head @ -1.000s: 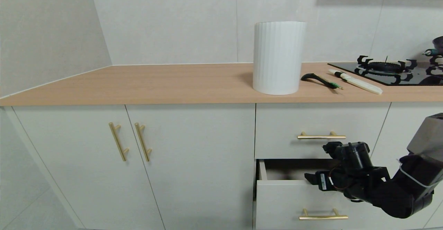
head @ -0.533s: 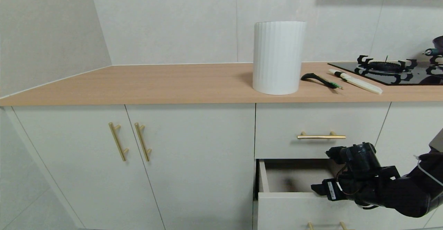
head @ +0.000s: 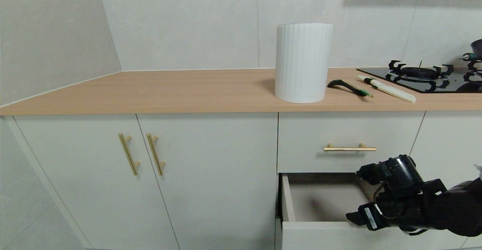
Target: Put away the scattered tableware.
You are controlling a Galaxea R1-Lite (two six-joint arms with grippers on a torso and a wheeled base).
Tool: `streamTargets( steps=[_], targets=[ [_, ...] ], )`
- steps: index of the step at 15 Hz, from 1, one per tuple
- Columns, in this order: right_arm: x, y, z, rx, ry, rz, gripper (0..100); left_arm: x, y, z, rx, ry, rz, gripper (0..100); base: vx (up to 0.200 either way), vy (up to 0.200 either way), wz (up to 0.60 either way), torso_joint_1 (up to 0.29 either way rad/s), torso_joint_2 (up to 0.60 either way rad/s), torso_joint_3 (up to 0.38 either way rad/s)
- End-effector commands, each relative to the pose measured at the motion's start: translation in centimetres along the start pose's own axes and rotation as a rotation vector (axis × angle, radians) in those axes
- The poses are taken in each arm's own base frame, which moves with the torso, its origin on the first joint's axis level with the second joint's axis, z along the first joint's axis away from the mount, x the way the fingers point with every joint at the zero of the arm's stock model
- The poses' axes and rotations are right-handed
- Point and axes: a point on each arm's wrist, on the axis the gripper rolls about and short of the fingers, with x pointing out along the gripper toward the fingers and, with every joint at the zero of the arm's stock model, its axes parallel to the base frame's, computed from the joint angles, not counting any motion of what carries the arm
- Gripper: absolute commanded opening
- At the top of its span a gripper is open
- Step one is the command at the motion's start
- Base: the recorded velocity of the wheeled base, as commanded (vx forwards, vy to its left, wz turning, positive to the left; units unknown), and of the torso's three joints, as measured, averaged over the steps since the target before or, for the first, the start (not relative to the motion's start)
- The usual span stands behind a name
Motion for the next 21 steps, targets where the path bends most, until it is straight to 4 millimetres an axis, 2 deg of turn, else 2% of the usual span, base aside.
streamTargets(
  steps=[1, 5, 8, 11, 13, 15, 17, 21],
  targets=[
    [-1.4, 0.2, -0.1, -0.038, -0.004, 0.008, 100, 0.0, 0.0, 0.0, 0.0, 0.0, 0.002, 100, 0.0, 0.0, 0.0, 0.0, 0.0, 0.0],
    [-2.4, 0.6, -1.2, -0.136, 0.1, 0.021, 100, 0.0, 0.0, 0.0, 0.0, 0.0, 0.0, 100, 0.0, 0.0, 0.0, 0.0, 0.0, 0.0],
    [-3.8, 0.7, -2.1, -0.215, 0.168, 0.036, 100, 0.0, 0.0, 0.0, 0.0, 0.0, 0.0, 100, 0.0, 0.0, 0.0, 0.0, 0.0, 0.0],
    [-6.2, 1.0, -3.5, -0.351, 0.263, 0.067, 100, 0.0, 0.0, 0.0, 0.0, 0.0, 0.0, 100, 0.0, 0.0, 0.0, 0.0, 0.0, 0.0],
    [-6.5, 1.3, -3.8, -0.371, 0.275, 0.075, 100, 0.0, 0.0, 0.0, 0.0, 0.0, 0.0, 100, 0.0, 0.0, 0.0, 0.0, 0.0, 0.0],
    [-6.5, 1.3, -3.7, -0.37, 0.27, 0.077, 100, 0.0, 0.0, 0.0, 0.0, 0.0, 0.0, 100, 0.0, 0.0, 0.0, 0.0, 0.0, 0.0],
    [-6.9, 1.3, -2.8, -0.346, 0.229, 0.071, 100, 0.0, 0.0, 0.0, 0.0, 0.0, 0.0, 100, 0.0, 0.0, 0.0, 0.0, 0.0, 0.0],
    [-8.7, 1.1, -0.4, -0.143, 0.097, 0.064, 100, 0.0, 0.0, 0.0, 0.0, 0.0, 0.0, 100, 0.0, 0.0, 0.0, 0.0, 0.0, 0.0]
  ],
)
